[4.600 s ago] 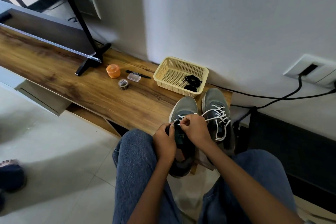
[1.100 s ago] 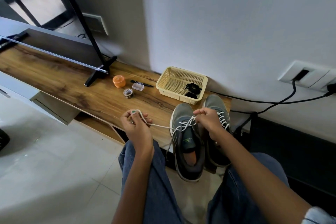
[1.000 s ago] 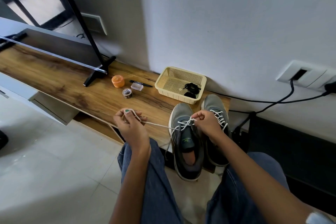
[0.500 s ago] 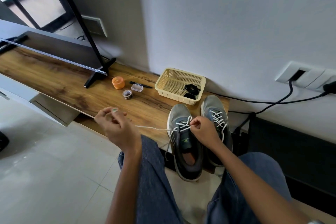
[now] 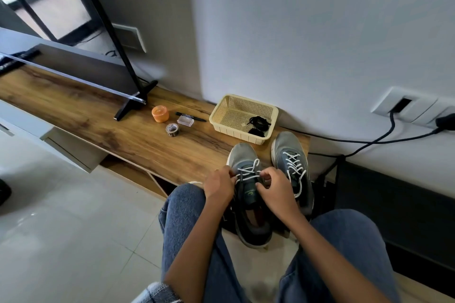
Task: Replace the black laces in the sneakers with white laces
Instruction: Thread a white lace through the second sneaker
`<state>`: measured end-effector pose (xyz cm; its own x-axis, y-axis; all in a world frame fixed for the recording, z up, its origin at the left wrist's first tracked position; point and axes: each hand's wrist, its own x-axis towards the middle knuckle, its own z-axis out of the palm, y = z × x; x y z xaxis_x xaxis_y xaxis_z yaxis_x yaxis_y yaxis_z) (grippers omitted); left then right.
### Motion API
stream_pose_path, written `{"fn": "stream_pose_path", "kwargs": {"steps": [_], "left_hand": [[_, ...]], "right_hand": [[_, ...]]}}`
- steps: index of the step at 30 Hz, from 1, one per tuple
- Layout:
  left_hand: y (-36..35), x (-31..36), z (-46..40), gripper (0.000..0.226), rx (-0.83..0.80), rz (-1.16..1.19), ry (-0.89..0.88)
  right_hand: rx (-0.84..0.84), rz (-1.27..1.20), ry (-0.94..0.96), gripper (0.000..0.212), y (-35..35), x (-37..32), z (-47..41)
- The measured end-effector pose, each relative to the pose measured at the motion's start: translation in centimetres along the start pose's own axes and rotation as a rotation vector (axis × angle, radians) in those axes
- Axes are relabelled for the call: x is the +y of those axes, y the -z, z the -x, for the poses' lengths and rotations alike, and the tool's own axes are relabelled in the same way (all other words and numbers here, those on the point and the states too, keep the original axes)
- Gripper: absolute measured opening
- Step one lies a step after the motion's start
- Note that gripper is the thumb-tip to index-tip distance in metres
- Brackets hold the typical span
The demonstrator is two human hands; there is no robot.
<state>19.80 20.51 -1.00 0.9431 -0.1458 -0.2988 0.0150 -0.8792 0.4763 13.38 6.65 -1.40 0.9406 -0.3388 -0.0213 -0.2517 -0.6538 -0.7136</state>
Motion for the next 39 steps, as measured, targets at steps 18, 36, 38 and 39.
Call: {"fn": "stream_pose_path", "kwargs": {"steps": [18,36,38,39], "left_hand": [[11.8,-0.9,0.2,0.022,0.096,0.001,0.035],[13.9,3.9,3.7,0.014,0.196,1.219,-0.395],[13.1,4.6,3.6,0.016,0.138,1.275,-0.390],[12.7,4.9,3.6,0.016,0.084,1.287,-0.383]], "right_hand": [[0.041,-0.040,-0.079,0.009,0.0,0.8,1.5],[0.011,0.037,-0.116,0.022,0.5,0.0,1.6],[0.005,0.055,-0.111,0.024,0.5,-0.1,1.4],[0.003,0.064,-0.101,0.026,0.5,-0.2,1.2]]}}
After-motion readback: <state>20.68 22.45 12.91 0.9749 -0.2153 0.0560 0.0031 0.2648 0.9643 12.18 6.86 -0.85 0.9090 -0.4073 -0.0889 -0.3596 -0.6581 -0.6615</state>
